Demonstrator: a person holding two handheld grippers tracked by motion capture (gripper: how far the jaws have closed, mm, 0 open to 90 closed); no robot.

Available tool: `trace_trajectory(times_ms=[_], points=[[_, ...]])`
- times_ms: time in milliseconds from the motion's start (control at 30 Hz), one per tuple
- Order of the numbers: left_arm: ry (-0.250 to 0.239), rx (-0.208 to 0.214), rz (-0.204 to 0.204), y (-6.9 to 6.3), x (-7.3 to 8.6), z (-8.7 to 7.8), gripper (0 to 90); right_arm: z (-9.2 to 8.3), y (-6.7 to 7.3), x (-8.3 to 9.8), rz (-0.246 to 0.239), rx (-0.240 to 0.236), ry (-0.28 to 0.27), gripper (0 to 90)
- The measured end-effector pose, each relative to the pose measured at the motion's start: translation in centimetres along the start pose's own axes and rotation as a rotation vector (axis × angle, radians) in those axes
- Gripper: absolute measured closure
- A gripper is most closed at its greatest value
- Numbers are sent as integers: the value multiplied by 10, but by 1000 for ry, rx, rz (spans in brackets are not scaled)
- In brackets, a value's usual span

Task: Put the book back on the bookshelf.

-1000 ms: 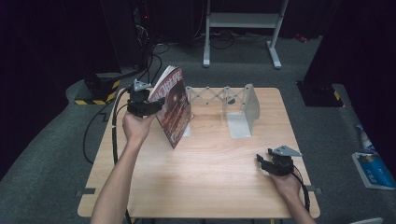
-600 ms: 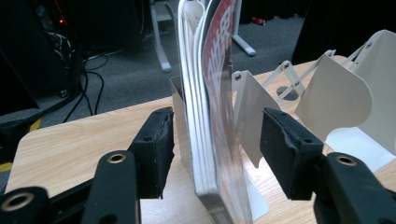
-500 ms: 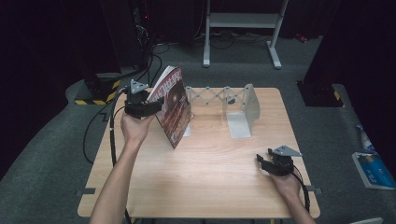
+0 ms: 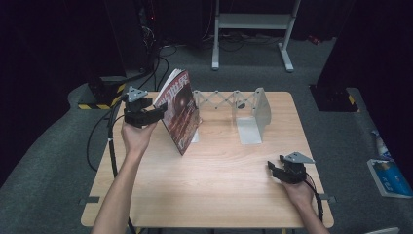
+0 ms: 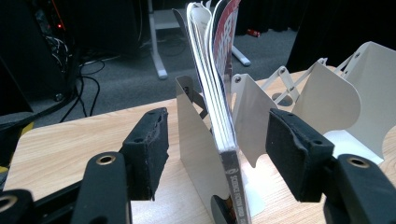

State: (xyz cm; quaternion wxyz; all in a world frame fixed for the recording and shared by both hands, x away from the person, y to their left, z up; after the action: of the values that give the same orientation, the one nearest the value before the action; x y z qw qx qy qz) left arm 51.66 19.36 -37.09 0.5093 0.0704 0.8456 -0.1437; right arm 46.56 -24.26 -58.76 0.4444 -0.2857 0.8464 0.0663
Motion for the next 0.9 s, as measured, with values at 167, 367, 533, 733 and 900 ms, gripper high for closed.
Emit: trace_trajectory(times_ms=[167,367,533,733,900], points=[[-5,11,-7,0,1,-2,385,0,0,0,1,1,1,400],[-15,18,-14,1,3,-6,382,0,0,0,1,1,1,401],[-26,24,-17,2,3,-11,380,0,0,0,1,1,1,400],[-36,33,-29,4,5,-15,375,0,0,0,1,1,1,400],[-45,37,-36,5,7,-19,373,0,0,0,1,1,0,400]])
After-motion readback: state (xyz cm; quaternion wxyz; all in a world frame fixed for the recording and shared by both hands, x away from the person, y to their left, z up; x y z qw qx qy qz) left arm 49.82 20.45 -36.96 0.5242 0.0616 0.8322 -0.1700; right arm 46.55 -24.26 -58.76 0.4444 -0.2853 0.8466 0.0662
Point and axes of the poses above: each handheld gripper's, and its own axes: z roughly forward along the jaws, x roughly out of its underside, y roughly to its left, the point moved 9 cm from there along z, roughly forward along the jaws, and after that the axes turned 9 degrees about -z, right-handed, at the moved point
